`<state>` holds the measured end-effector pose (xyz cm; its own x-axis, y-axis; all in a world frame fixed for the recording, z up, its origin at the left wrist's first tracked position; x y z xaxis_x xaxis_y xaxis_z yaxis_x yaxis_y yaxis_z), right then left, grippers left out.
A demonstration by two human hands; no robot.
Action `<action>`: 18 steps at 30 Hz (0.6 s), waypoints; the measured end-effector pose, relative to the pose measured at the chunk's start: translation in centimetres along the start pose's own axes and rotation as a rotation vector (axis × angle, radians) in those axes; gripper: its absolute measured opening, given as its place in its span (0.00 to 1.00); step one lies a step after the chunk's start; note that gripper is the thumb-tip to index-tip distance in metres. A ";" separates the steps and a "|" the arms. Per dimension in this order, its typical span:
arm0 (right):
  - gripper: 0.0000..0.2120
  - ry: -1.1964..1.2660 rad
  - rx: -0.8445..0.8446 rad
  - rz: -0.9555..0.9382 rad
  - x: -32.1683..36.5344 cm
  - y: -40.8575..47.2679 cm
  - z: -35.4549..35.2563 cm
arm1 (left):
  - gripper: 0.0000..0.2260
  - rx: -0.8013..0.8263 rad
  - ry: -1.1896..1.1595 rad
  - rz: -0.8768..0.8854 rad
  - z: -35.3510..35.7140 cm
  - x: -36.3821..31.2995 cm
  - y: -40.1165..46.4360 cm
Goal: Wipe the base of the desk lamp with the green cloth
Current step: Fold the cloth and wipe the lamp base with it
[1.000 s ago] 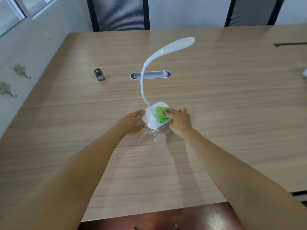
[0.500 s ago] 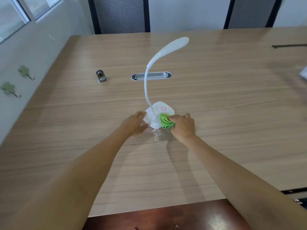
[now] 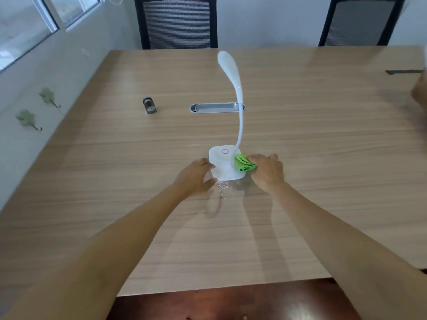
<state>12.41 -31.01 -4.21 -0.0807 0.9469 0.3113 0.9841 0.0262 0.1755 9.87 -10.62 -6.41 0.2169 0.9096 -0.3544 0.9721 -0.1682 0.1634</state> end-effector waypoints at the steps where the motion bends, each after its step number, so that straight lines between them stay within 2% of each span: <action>1: 0.28 -0.004 -0.024 0.008 -0.2 -0.6 -0.3 | 0.26 -0.002 0.016 0.005 -0.1 0.2 0.5; 4: 0.28 -0.005 -0.118 -0.029 -0.4 -2.6 -0.4 | 0.35 0.100 0.076 0.017 0.1 0.8 2.2; 7: 0.27 0.043 -0.187 -0.073 0.2 -3.9 0.6 | 0.37 0.247 0.173 0.049 1.1 1.6 3.1; 12: 0.27 0.036 -0.076 -0.087 0.8 -4.0 1.8 | 0.38 0.301 0.213 0.055 2.0 2.2 2.8; 15: 0.27 -0.015 -0.069 -0.246 0.4 -4.8 1.1 | 0.41 0.303 0.223 0.070 2.0 2.5 3.0; 18: 0.25 -0.102 -0.208 -0.451 0.4 -5.7 -0.3 | 0.38 0.307 0.222 0.079 2.1 2.7 3.2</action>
<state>6.78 -30.89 -4.84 -0.4644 0.8828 0.0710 0.8019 0.3852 0.4567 13.78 -9.50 -8.80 0.3001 0.9438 -0.1383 0.9420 -0.3161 -0.1125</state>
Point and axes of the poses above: each hand's wrist, its own y-axis towards the middle knuckle, its own z-axis out of the palm, x = y × z, the point moved 3 cm from there along y, towards the middle knuckle, and after that the axes turned 14 degrees about -x, right-handed, at the moved point
